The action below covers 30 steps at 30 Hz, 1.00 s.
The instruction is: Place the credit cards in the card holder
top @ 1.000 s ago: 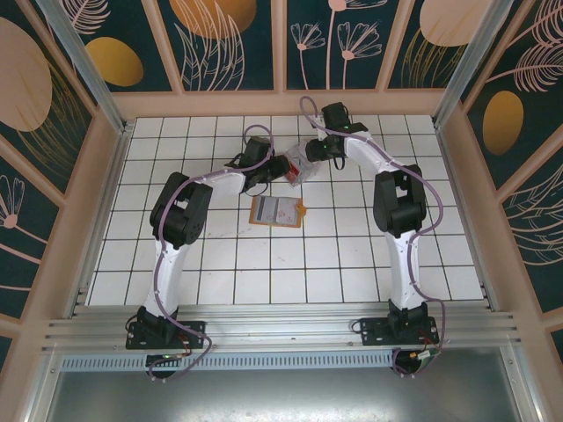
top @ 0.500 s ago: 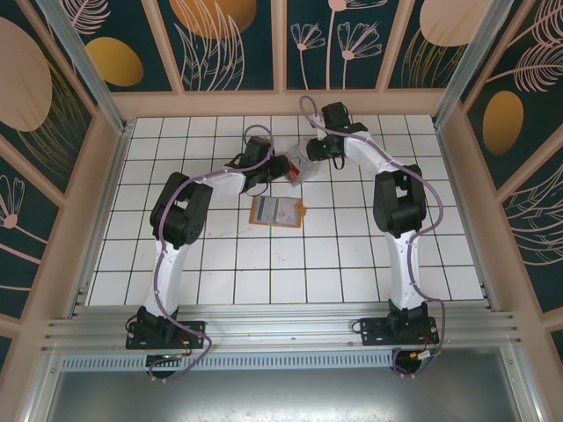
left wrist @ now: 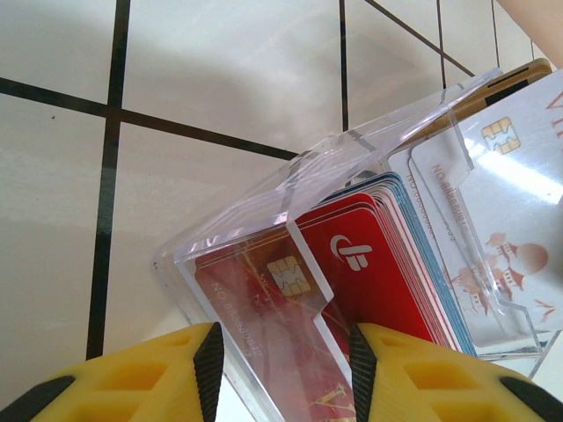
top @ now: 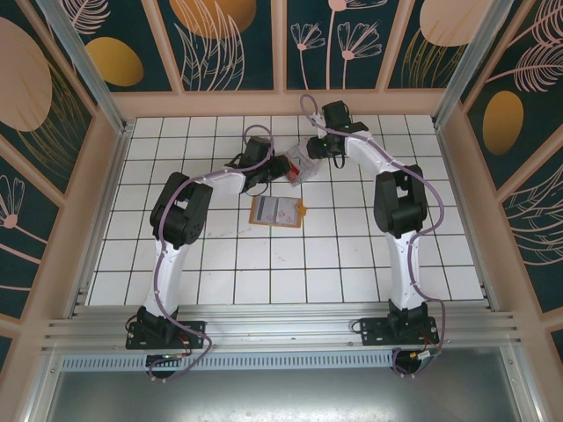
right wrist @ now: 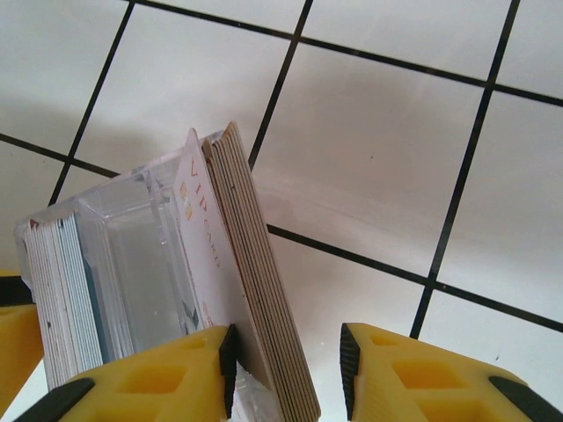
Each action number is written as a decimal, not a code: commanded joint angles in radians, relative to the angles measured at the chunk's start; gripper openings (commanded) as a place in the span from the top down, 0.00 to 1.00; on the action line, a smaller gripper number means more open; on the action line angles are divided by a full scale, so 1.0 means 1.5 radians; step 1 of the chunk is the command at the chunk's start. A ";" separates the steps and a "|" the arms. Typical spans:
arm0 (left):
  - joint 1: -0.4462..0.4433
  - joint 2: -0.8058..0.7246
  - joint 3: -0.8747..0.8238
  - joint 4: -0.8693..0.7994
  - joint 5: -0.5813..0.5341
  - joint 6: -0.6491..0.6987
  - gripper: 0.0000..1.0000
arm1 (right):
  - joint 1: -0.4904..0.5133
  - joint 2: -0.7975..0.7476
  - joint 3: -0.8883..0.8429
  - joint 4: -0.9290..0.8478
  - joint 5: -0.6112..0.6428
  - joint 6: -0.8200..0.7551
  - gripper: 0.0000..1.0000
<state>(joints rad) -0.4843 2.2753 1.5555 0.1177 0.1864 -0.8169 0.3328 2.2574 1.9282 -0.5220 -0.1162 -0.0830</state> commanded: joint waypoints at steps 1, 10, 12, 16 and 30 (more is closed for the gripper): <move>0.008 0.025 -0.016 -0.045 -0.003 -0.002 0.56 | -0.012 -0.038 -0.009 0.018 0.033 0.002 0.64; 0.007 0.026 -0.013 -0.047 -0.002 -0.001 0.56 | -0.009 -0.035 -0.007 0.011 0.017 -0.006 0.87; 0.008 0.026 -0.013 -0.048 -0.001 -0.001 0.56 | -0.008 -0.041 -0.008 0.013 0.007 -0.007 0.91; 0.008 0.024 -0.015 -0.048 0.001 -0.002 0.56 | -0.009 -0.063 -0.015 0.018 -0.010 -0.007 0.92; 0.008 -0.041 -0.026 -0.058 0.009 0.010 0.53 | -0.027 -0.217 -0.171 0.142 -0.186 0.095 0.94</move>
<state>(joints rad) -0.4831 2.2688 1.5475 0.1184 0.2008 -0.8165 0.2985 2.0281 1.7390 -0.4011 -0.2932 -0.0151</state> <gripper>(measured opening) 0.469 0.069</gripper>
